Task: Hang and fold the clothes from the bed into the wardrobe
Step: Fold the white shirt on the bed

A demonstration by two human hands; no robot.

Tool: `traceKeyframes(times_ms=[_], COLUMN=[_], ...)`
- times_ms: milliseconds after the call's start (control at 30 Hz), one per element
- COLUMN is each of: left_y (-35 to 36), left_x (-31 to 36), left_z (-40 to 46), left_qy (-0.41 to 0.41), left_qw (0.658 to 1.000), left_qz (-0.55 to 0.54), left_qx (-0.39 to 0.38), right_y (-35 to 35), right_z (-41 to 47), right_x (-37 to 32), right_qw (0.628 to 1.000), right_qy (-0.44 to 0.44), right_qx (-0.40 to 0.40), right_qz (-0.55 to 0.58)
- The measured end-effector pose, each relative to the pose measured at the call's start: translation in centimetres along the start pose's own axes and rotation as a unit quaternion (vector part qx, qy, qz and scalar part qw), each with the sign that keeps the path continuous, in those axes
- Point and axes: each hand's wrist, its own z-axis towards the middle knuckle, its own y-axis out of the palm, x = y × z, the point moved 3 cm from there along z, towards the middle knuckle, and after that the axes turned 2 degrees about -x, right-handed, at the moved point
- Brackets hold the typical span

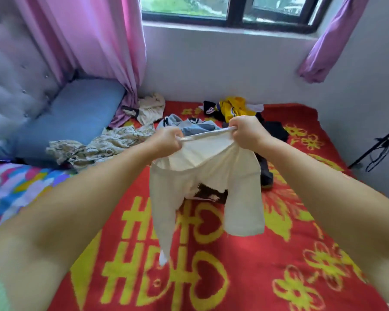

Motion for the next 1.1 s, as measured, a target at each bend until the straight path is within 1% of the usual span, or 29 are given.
traceKeyframes(times_ms=[67,133,167,200,233,267,300,333,367,400,433,467,500,533,633,700,767,867,967,1000,1033,1100], left_y=[-3.0,-5.6,-6.5,-7.6,-8.5,-9.5,-10.5,-11.3,-12.0,-12.7,-13.2,-13.5,-13.8,-13.8,-13.3,-12.6,-11.5,-10.1,-8.7,-8.5,-8.3,-8.4], left_x=[-0.4,-1.2,-1.6,-2.0,-2.1,-2.1,-2.1,-2.1,-2.1,-2.0,-2.0,-1.9,-1.9,-1.7,-0.5,1.0,2.8,6.2,9.7,10.5,11.2,11.8], left_z=[-0.5,-1.2,-1.5,-1.9,-2.5,-3.0,-3.5,-3.9,-4.4,-4.8,-5.0,-5.2,-5.2,-5.2,-5.0,-5.0,-5.0,-5.4,-5.7,-5.8,-5.9,-6.0], left_qy=[-0.010,-0.031,-0.044,-0.048,-0.040,-0.025,-0.009,0.002,0.006,0.005,0.001,-0.003,-0.005,-0.010,-0.023,-0.059,-0.111,-0.126,-0.118,-0.115,-0.112,-0.105], left_qw=[0.999,0.997,0.996,0.994,0.988,0.978,0.963,0.943,0.925,0.915,0.913,0.913,0.912,0.908,0.895,0.876,0.852,0.825,0.759,0.749,0.750,0.761], left_qz=[0.028,0.023,-0.009,-0.062,-0.126,-0.198,-0.270,-0.330,-0.361,-0.361,-0.340,-0.320,-0.313,-0.324,-0.390,-0.451,-0.496,-0.547,-0.638,-0.650,-0.650,-0.641], left_qx=[0.041,0.069,0.077,0.082,0.074,0.051,0.009,-0.052,-0.118,-0.181,-0.226,-0.253,-0.265,-0.266,-0.218,-0.162,-0.125,-0.063,-0.059,-0.054,-0.046,-0.009], right_y=[-3.5,-6.2,-7.0,-7.8,-8.3,-8.9,-9.5,-10.2,-10.9,-11.9,-12.8,-13.6,-14.3,-14.7,-14.3,-13.3,-12.2,-10.6,-8.7,-8.2,-7.8,-7.5], right_z=[0.4,0.2,-0.1,-0.4,-0.9,-1.5,-2.2,-2.7,-3.1,-3.4,-3.7,-3.8,-3.8,-3.7,-3.4,-3.2,-3.0,-3.4,-4.4,-4.9,-5.5,-6.5], right_x=[-0.1,0.4,0.8,0.9,0.8,0.5,0.1,0.0,0.0,0.2,0.5,0.7,1.0,1.3,2.1,1.7,0.7,-2.3,-6.1,-7.4,-8.7,-10.5], right_qw=[0.999,0.995,0.994,0.992,0.986,0.976,0.961,0.943,0.923,0.903,0.885,0.879,0.887,0.903,0.952,0.966,0.969,0.961,0.952,0.950,0.949,0.959], right_qy=[0.032,0.076,0.084,0.076,0.061,0.044,0.029,0.023,0.020,0.013,0.006,0.005,0.016,0.034,0.074,0.092,0.110,0.113,0.070,0.048,0.023,-0.023], right_qx=[0.036,0.056,0.041,0.005,-0.051,-0.117,-0.186,-0.253,-0.315,-0.368,-0.407,-0.416,-0.395,-0.348,-0.177,-0.097,-0.043,-0.016,-0.003,-0.001,0.000,-0.005], right_qz=[-0.003,0.032,0.065,0.105,0.147,0.179,0.201,0.215,0.219,0.222,0.228,0.234,0.240,0.248,0.240,0.223,0.216,0.252,0.297,0.310,0.313,0.283])
